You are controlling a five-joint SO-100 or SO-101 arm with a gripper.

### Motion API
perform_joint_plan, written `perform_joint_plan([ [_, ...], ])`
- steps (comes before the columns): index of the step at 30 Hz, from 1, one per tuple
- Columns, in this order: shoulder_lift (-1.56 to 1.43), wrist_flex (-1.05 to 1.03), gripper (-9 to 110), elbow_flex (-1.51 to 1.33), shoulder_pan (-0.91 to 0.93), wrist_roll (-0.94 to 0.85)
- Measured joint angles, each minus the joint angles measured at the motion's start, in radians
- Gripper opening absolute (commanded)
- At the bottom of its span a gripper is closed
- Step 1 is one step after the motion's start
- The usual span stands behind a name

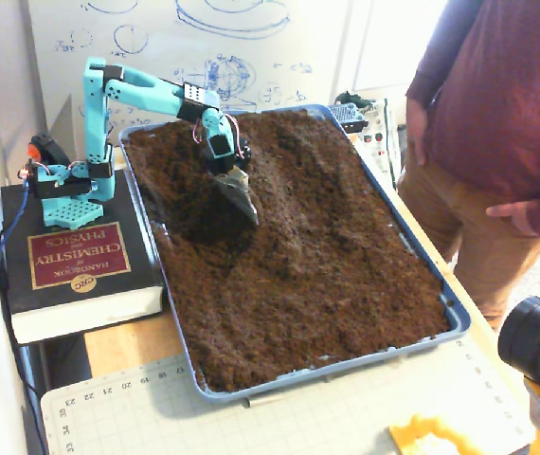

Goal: Build a berm.

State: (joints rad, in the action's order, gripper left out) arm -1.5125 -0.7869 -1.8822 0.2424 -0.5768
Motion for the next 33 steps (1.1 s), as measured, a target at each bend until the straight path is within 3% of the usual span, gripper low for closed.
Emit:
perform_joint_plan([
  [9, -0.002, 0.000, 1, 0.046, 0.000, 0.175],
  [28, -0.084, 0.000, 1, 0.138, -0.025, 0.190],
  [33, -0.187, 0.000, 1, 0.141, -0.101, 0.279],
])
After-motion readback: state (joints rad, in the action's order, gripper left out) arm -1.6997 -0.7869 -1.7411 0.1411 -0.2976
